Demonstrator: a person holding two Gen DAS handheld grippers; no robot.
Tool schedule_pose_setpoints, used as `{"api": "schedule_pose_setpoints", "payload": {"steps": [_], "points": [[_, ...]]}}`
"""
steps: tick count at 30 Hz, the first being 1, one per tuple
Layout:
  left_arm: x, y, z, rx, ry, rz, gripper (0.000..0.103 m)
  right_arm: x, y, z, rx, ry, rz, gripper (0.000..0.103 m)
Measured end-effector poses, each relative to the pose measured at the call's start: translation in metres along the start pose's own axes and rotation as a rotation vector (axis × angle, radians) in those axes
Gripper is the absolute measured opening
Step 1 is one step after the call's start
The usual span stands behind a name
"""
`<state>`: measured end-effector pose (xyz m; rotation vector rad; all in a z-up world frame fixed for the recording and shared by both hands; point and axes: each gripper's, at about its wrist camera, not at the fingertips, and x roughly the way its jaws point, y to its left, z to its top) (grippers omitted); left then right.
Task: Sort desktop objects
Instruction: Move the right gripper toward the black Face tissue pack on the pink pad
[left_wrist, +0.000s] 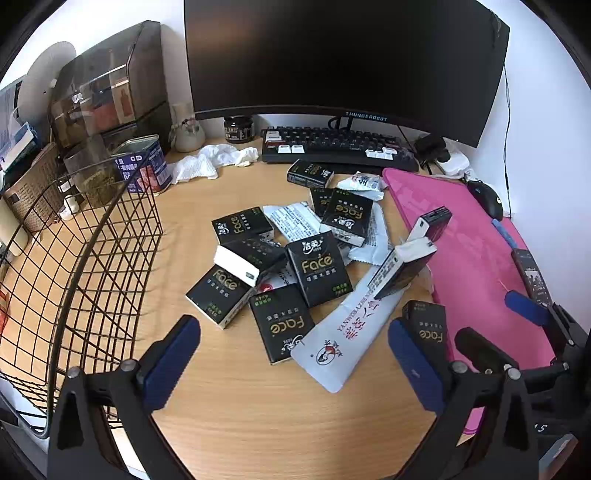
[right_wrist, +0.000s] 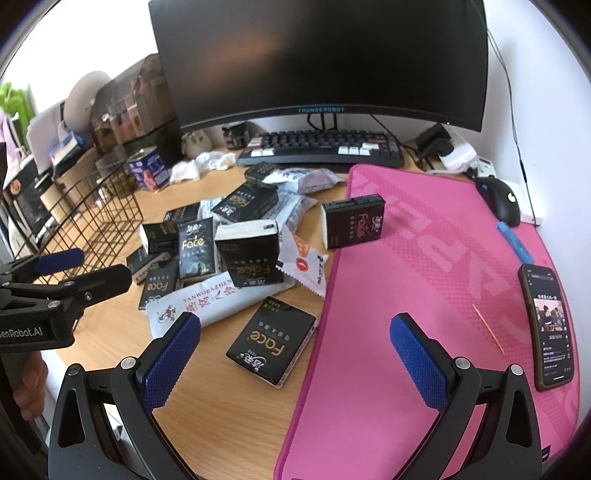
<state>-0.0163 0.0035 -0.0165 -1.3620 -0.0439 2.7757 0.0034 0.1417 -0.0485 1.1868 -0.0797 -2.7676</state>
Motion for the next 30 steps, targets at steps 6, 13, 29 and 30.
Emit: {"api": "schedule_pose_setpoints", "payload": {"steps": [6, 13, 29, 30], "points": [[0.003, 0.001, -0.001, -0.002, 0.011, -0.003, 0.101, 0.002, -0.001, 0.000, -0.005, 0.005, -0.001, 0.103], [0.006, 0.000, -0.002, 0.000, 0.021, -0.002, 0.101, 0.002, -0.001, 0.000, -0.008, 0.011, 0.009, 0.103], [0.054, 0.007, -0.045, -0.024, 0.183, -0.001, 0.101, 0.030, -0.038, -0.026, -0.064, 0.100, -0.086, 0.103], [0.057, 0.009, -0.047, -0.032, 0.194, -0.006, 0.101, 0.033, -0.041, -0.027, -0.061, 0.112, -0.091, 0.103]]}}
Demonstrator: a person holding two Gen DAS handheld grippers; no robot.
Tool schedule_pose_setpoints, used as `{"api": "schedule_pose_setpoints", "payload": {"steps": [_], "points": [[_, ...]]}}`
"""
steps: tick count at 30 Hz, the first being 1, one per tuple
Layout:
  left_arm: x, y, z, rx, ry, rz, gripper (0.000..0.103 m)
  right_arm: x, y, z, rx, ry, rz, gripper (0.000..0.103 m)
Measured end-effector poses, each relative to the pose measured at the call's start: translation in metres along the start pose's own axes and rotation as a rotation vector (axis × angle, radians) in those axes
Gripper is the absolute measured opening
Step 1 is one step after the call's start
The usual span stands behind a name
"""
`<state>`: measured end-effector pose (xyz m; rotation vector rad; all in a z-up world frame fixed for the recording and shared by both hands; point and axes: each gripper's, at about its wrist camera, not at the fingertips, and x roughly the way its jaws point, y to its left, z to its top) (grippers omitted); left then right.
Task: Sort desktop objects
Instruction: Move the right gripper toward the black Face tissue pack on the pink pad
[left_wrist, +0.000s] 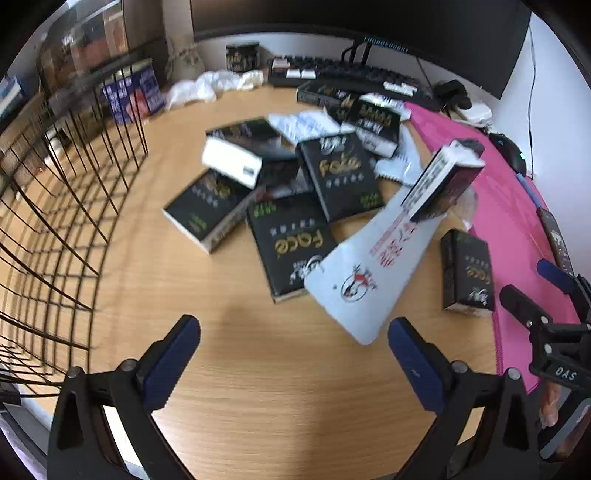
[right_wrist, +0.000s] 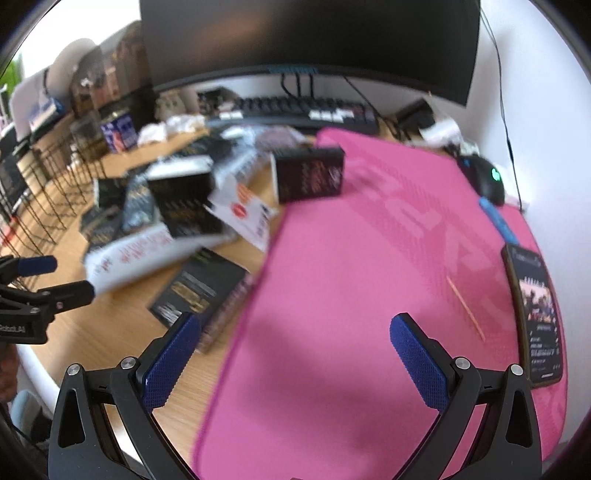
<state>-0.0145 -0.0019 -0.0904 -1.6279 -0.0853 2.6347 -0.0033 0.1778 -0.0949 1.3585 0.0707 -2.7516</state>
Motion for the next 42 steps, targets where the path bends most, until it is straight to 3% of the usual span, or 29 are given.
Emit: {"api": "schedule_pose_setpoints", "payload": {"steps": [7, 23, 27, 32, 38, 42], "points": [[0.009, -0.001, -0.001, 0.033, 0.017, 0.030, 0.101, 0.014, -0.004, -0.005, -0.008, 0.032, -0.016, 0.103], [0.008, 0.000, -0.007, 0.053, -0.079, 0.037, 0.103, 0.016, 0.000, -0.007, -0.038, 0.030, -0.038, 0.103], [0.008, 0.001, -0.005, 0.070, -0.046, 0.028, 0.103, 0.016, 0.001, -0.008, -0.035, 0.041, -0.039, 0.103], [-0.003, 0.002, -0.002, 0.073, -0.047, -0.005, 0.103, 0.014, 0.001, -0.007, -0.036, 0.057, -0.022, 0.103], [-0.025, 0.006, 0.002, 0.089, -0.117, 0.097, 0.103, -0.007, 0.022, 0.001, -0.047, 0.025, 0.058, 0.103], [-0.027, 0.012, 0.002, 0.085, -0.114, 0.093, 0.103, -0.008, 0.044, 0.008, -0.063, 0.013, 0.087, 0.103]]}}
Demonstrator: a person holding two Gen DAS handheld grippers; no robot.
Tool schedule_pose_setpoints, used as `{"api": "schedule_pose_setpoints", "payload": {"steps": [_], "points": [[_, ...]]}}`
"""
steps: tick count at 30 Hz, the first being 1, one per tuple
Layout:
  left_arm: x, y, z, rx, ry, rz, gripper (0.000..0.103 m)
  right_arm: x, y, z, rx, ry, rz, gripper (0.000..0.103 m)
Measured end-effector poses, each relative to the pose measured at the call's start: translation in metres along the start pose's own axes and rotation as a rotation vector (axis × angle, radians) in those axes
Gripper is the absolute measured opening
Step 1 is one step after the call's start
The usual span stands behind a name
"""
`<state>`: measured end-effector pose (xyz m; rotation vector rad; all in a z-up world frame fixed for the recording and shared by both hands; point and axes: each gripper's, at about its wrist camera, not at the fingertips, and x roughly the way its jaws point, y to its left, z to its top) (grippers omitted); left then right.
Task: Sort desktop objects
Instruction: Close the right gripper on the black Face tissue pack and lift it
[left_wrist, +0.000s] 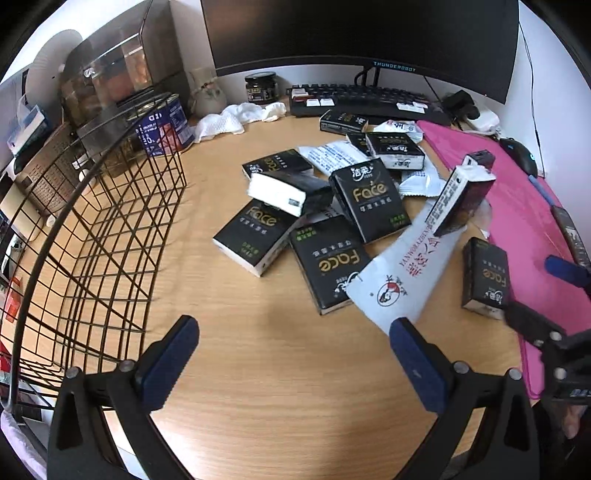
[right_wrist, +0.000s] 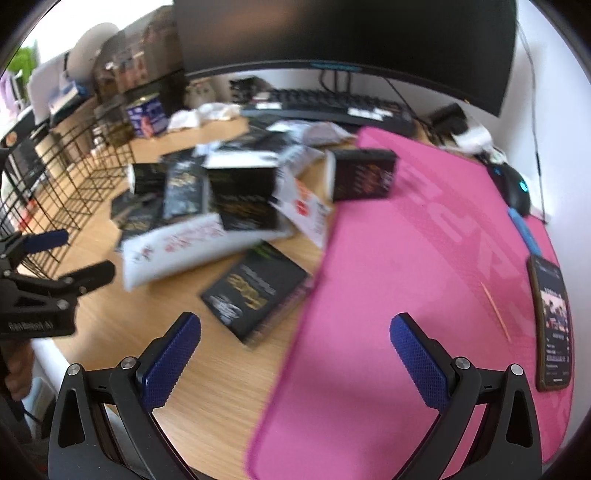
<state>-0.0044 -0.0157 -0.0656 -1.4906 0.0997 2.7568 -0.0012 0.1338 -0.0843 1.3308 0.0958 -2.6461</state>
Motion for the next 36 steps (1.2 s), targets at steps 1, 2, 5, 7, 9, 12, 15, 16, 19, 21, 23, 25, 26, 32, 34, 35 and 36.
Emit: {"api": "schedule_pose_setpoints", "payload": {"steps": [1, 2, 5, 7, 9, 12, 15, 16, 19, 21, 23, 25, 26, 32, 34, 35, 36], "points": [[0.000, 0.001, 0.000, 0.001, 0.004, -0.004, 0.103, 0.005, 0.005, 0.002, 0.003, 0.008, 0.005, 0.103], [0.001, 0.001, -0.001, 0.004, 0.008, -0.002, 0.103, 0.010, 0.009, 0.004, 0.001, 0.014, 0.009, 0.103], [0.002, 0.003, -0.003, 0.005, 0.016, 0.007, 0.103, 0.026, 0.020, 0.006, -0.009, 0.035, 0.000, 0.103], [0.003, 0.005, -0.004, -0.004, 0.016, 0.002, 0.102, 0.036, 0.023, 0.006, -0.002, 0.043, -0.004, 0.103], [0.005, 0.007, -0.003, -0.020, 0.019, -0.003, 0.103, 0.040, 0.029, 0.009, -0.014, 0.039, -0.026, 0.101], [0.007, 0.009, -0.004, -0.028, 0.024, 0.002, 0.103, 0.042, 0.032, 0.011, -0.041, 0.022, -0.080, 0.078], [0.008, 0.010, -0.003, -0.033, 0.026, 0.007, 0.103, 0.038, 0.021, 0.014, -0.015, 0.032, -0.043, 0.074], [0.008, 0.010, -0.003, -0.033, 0.028, 0.005, 0.103, 0.037, 0.018, 0.015, -0.008, 0.038, -0.023, 0.074], [0.003, 0.007, 0.000, -0.028, 0.016, -0.002, 0.103, 0.029, 0.008, 0.013, 0.019, 0.047, 0.034, 0.073], [-0.004, 0.003, 0.006, -0.023, -0.004, -0.011, 0.103, 0.019, 0.001, 0.012, 0.026, 0.038, 0.033, 0.073], [-0.010, -0.006, 0.014, -0.012, -0.023, -0.038, 0.103, 0.010, -0.008, 0.011, 0.029, 0.025, 0.024, 0.073], [-0.015, -0.021, 0.022, 0.004, -0.036, -0.072, 0.102, 0.002, -0.020, 0.009, 0.028, 0.018, -0.008, 0.073], [-0.016, -0.032, 0.027, 0.021, -0.042, -0.091, 0.102, 0.001, -0.026, 0.007, 0.029, 0.016, -0.027, 0.073], [-0.010, -0.096, 0.049, 0.127, -0.051, -0.135, 0.102, 0.001, -0.069, -0.006, 0.046, 0.046, -0.112, 0.073], [0.002, -0.111, 0.056, 0.140, -0.035, -0.140, 0.101, 0.002, -0.080, -0.009, 0.057, 0.051, -0.123, 0.073], [0.006, -0.116, 0.059, 0.137, -0.030, -0.137, 0.100, 0.001, -0.087, -0.011, 0.065, 0.050, -0.125, 0.073], [0.010, -0.120, 0.061, 0.132, -0.027, -0.133, 0.100, 0.001, -0.092, -0.012, 0.070, 0.048, -0.126, 0.073]]}}
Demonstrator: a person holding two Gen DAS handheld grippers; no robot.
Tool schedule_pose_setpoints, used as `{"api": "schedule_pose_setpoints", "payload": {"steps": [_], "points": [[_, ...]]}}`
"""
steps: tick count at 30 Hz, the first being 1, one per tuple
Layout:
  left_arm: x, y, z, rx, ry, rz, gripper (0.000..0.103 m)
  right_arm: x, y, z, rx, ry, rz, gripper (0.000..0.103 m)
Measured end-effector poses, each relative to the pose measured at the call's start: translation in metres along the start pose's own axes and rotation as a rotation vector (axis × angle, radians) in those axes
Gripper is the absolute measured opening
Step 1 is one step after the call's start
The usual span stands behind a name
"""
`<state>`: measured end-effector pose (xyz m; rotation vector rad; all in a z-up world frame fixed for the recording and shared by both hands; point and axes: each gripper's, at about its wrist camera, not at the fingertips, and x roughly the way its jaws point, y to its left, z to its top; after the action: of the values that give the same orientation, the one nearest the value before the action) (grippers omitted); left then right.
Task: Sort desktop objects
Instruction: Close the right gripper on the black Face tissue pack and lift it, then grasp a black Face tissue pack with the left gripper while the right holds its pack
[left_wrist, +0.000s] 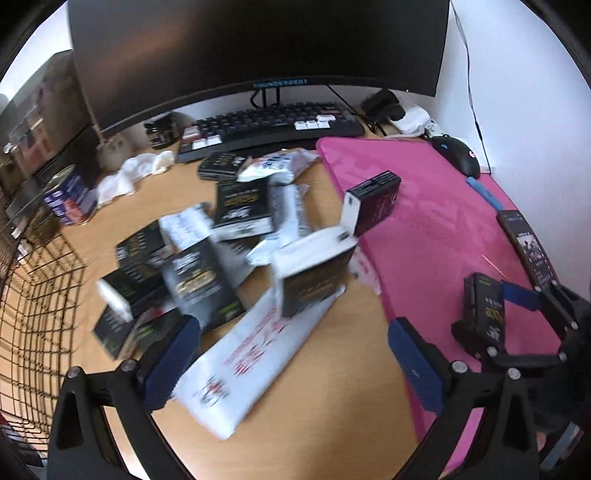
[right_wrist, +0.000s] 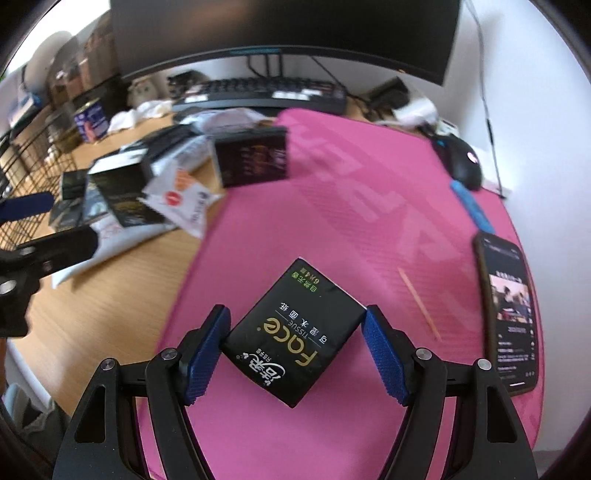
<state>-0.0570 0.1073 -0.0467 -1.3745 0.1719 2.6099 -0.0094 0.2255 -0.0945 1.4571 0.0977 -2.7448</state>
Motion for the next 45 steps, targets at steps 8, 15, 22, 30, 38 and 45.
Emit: {"api": "schedule_pose_setpoints", "payload": {"steps": [8, 15, 22, 30, 38, 45], "points": [[0.022, 0.001, 0.016, -0.049, 0.029, 0.039, 0.082, 0.005, -0.012, -0.003, 0.004, -0.015, 0.019, 0.073], [0.026, 0.004, 0.019, -0.060, 0.035, 0.017, 0.077, 0.007, -0.007, -0.004, -0.019, -0.032, 0.009, 0.074], [0.030, 0.011, 0.023, -0.044, 0.040, 0.019, 0.053, 0.007, -0.006, -0.005, -0.022, -0.034, 0.015, 0.074], [0.027, 0.012, 0.015, -0.018, 0.059, -0.004, 0.042, 0.009, -0.003, -0.003, -0.023, -0.041, 0.023, 0.074], [0.029, 0.007, 0.019, -0.017, 0.029, 0.006, 0.073, 0.009, 0.002, -0.004, -0.031, -0.046, 0.035, 0.074], [0.029, 0.001, 0.020, 0.051, 0.029, 0.075, 0.020, 0.010, 0.003, -0.004, -0.034, -0.046, 0.038, 0.074]]}}
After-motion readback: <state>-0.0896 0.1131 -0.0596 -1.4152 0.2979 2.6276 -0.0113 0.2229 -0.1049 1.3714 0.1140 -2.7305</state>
